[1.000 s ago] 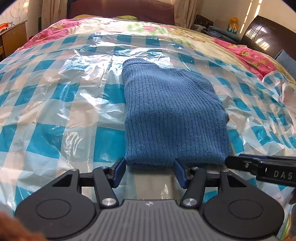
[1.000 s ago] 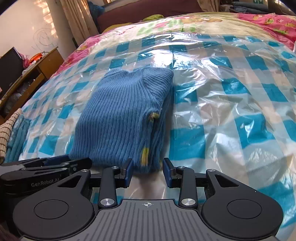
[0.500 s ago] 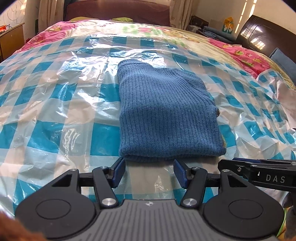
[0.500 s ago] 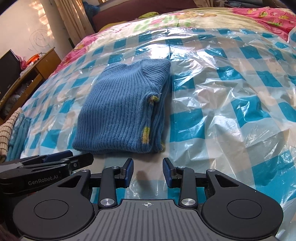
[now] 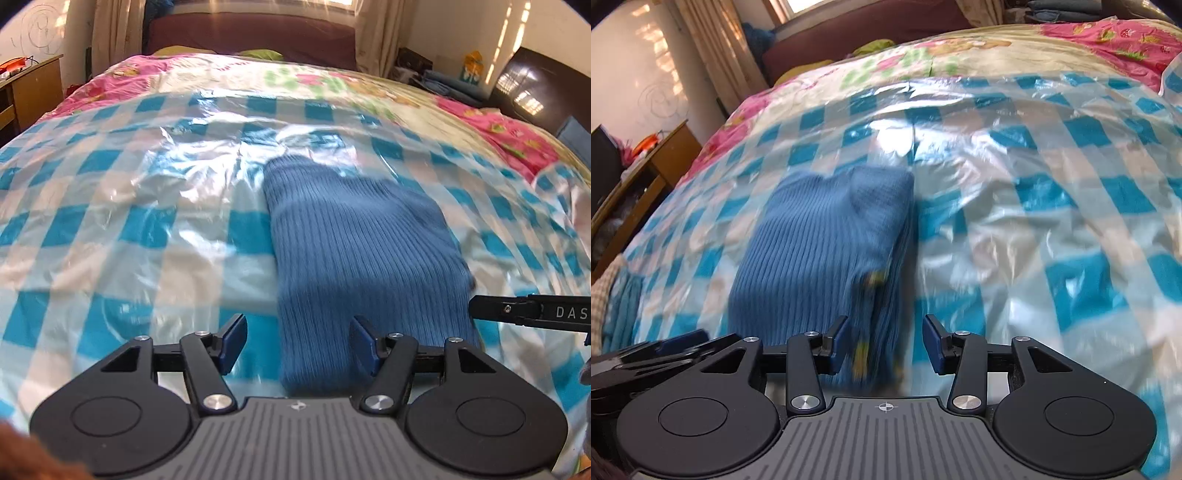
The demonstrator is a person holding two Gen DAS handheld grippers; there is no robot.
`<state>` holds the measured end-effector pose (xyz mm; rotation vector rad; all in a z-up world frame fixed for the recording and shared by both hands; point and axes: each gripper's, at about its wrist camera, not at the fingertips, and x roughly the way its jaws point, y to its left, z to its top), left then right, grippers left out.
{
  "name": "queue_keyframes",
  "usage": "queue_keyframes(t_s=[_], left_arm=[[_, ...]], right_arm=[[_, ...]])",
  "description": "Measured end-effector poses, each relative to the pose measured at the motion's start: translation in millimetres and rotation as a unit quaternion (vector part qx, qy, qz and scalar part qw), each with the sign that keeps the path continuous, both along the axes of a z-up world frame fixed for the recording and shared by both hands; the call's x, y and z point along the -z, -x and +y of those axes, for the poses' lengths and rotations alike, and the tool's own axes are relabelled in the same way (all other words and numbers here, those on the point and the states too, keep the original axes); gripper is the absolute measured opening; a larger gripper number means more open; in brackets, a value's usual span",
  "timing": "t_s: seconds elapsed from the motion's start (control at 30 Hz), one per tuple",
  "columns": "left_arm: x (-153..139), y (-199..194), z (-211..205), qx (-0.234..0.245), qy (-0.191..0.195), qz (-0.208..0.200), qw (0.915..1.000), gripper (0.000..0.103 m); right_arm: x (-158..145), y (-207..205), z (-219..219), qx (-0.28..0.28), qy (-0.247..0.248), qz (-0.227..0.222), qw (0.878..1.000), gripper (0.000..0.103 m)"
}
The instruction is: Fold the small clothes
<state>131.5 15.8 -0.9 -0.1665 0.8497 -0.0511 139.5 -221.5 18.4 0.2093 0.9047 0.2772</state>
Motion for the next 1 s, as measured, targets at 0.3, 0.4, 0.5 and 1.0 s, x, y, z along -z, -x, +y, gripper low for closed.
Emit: queue_keyframes(t_s=[0.3,0.4,0.5,1.0], left_arm=[[5.5,-51.6,-1.0,0.003,0.010,-0.001,0.9999,0.067],[14.0,-64.8,-7.7,0.013,0.004,0.010,0.9999,0.069],[20.1,-72.2,-11.3,0.013,-0.001,0.021,0.9997,0.074],[3.6,-42.1,-14.3,0.003,-0.011,0.020,0.9997,0.075]], right_arm=[[10.6,-52.7,8.8,0.008,0.007,-0.001,1.000,0.049],[20.6,-64.5,8.8,0.017,0.015,0.005,1.000,0.048],[24.9,-72.9,5.4,0.026,0.010,0.013,1.000,0.048],[-2.4,-25.1,10.6,-0.003,0.029,-0.025,0.999,0.050]])
